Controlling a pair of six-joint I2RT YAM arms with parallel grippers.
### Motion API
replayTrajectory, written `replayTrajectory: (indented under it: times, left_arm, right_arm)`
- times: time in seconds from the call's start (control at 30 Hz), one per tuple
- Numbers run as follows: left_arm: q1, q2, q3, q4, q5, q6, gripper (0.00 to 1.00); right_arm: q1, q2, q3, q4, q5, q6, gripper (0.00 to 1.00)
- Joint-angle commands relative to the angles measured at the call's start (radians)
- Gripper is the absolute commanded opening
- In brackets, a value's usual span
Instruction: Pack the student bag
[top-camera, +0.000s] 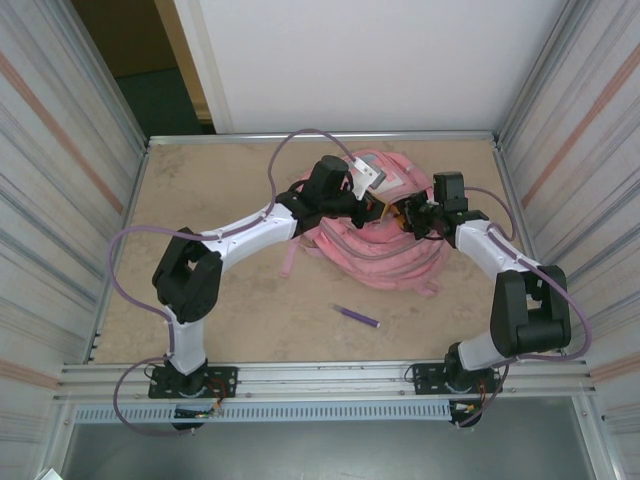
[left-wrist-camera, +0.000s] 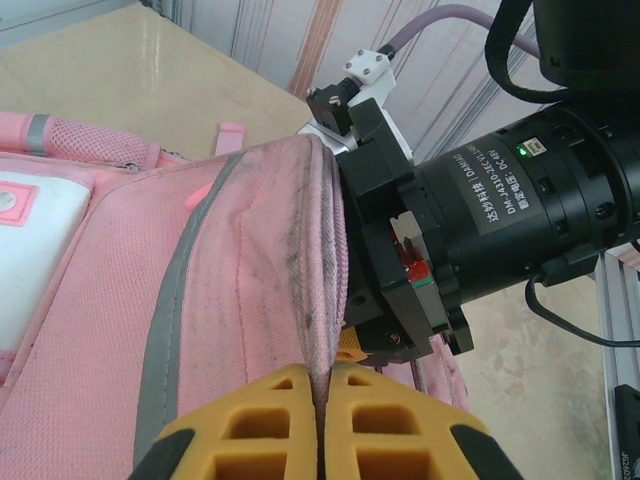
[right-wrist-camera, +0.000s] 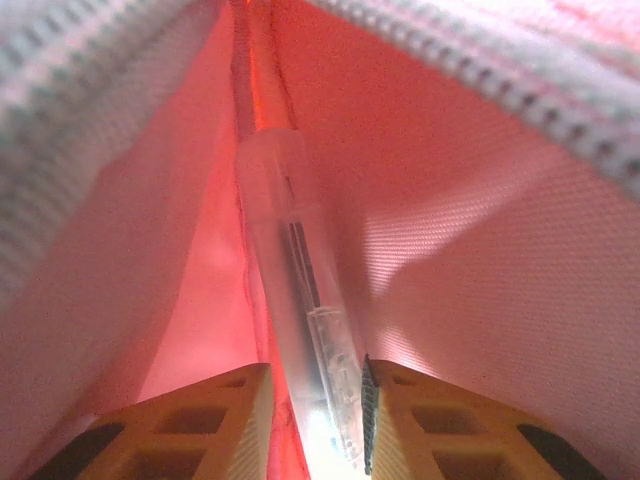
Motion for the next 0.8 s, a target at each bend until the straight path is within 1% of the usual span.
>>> replayTrajectory:
  times: [0.0,0.23,0.33,0.4,0.47,0.53,0.67,0.77]
  left_arm:
    - [-0.007,-0.061,0.003,0.125,0.091,-0.003,0.0]
    - [-0.005,-0.055,0.001,0.139,0.096,-0.017,0.0]
    - [-0.004,-0.051,-0.008,0.153,0.092,-0.019,0.0]
    - [-0.002,-0.046,-0.022,0.166,0.074,-0.014,0.0]
    - [0.003,-0.037,-0.035,0.159,0.047,0.005,0.0]
    - [0.007,-0.027,-0.05,0.156,0.029,0.032,0.0]
    - [0.026,0.008,-0.072,0.141,-0.012,0.124,0.0]
    - [0.049,0.025,-0.066,0.125,-0.013,0.133,0.0]
  right_arm:
    - [0.025,-0.01,-0.019,0.07,-0.026,0.072,0.3]
    - [0.125,0.023,0.035,0.066,0.054,0.097,0.23]
    - [0.142,0.04,0.031,0.072,0.098,0.096,0.22]
    - [0.139,0.041,0.029,0.063,0.089,0.081,0.21]
    - [0.136,0.016,0.019,0.044,0.073,0.048,0.23]
    - [0.136,-0.038,0.016,-0.02,0.086,-0.019,0.28]
    - [0.13,-0.171,0.016,-0.197,0.163,-0.278,0.33]
    - [0.12,-0.24,0.02,-0.337,0.188,-0.48,0.37]
